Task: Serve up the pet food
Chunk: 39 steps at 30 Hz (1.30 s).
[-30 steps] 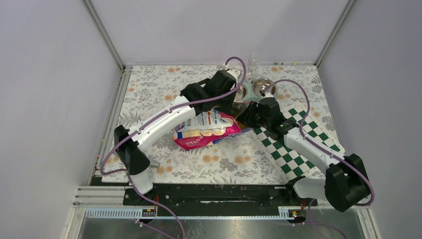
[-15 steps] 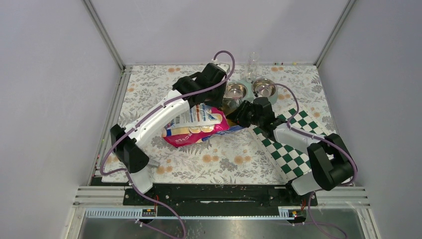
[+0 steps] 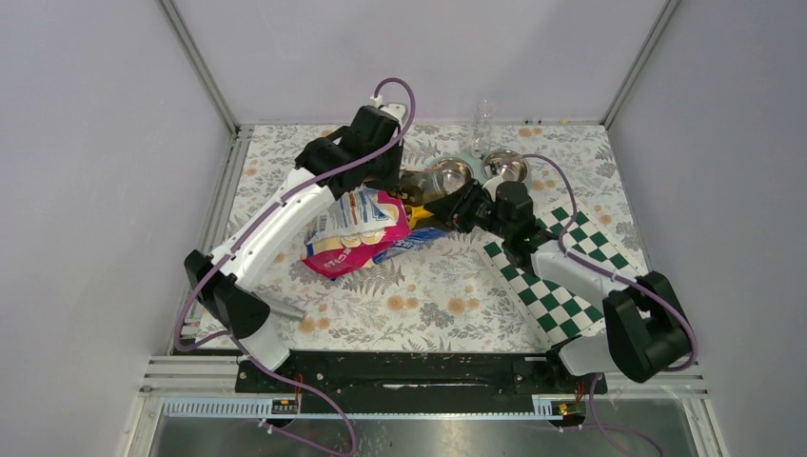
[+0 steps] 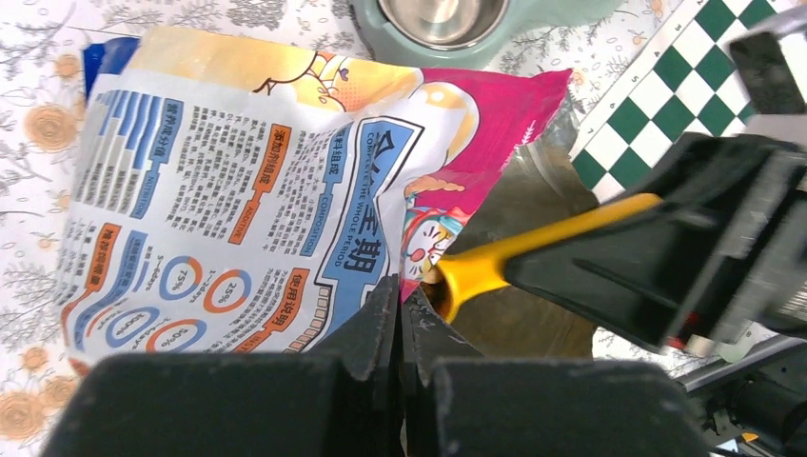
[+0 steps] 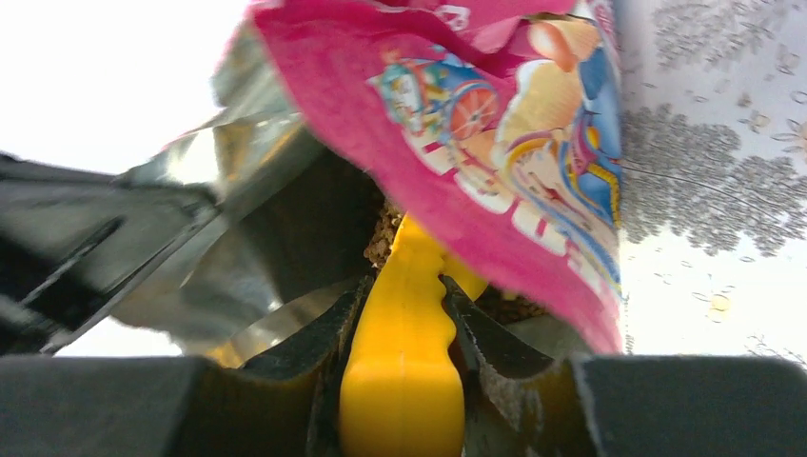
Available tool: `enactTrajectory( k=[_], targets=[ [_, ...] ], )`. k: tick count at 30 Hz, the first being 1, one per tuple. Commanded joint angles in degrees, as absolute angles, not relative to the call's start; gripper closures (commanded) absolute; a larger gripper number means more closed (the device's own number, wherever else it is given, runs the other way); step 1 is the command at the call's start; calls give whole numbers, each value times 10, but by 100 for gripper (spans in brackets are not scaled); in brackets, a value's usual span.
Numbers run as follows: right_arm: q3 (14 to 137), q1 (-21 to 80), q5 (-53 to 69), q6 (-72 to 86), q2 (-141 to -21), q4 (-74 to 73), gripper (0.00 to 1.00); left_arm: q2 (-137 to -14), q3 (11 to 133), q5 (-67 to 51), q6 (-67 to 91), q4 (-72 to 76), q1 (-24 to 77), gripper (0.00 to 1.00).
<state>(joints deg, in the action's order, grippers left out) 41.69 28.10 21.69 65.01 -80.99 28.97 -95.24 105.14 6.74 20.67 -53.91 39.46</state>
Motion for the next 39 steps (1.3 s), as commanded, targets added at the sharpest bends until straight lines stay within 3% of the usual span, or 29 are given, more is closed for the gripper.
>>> enactTrajectory(
  k=[1, 16, 26, 32, 39],
  targets=[
    [440, 273, 217, 660, -737, 304, 100, -883, 1049, 83, 182, -478, 387, 100],
    [456, 229, 219, 665, -646, 232, 100, -845, 1010, 96, 147, -467, 370, 100],
    [503, 228, 240, 451, -620, 163, 100, -839, 1004, 86, 151, -462, 361, 100],
    [522, 229, 236, 343, -609, 136, 100, -840, 1008, -21, 137, -452, 361, 100],
    [548, 229, 233, 359, -618, 103, 100, -845, 1013, -21, 147, -457, 360, 100]
  ],
)
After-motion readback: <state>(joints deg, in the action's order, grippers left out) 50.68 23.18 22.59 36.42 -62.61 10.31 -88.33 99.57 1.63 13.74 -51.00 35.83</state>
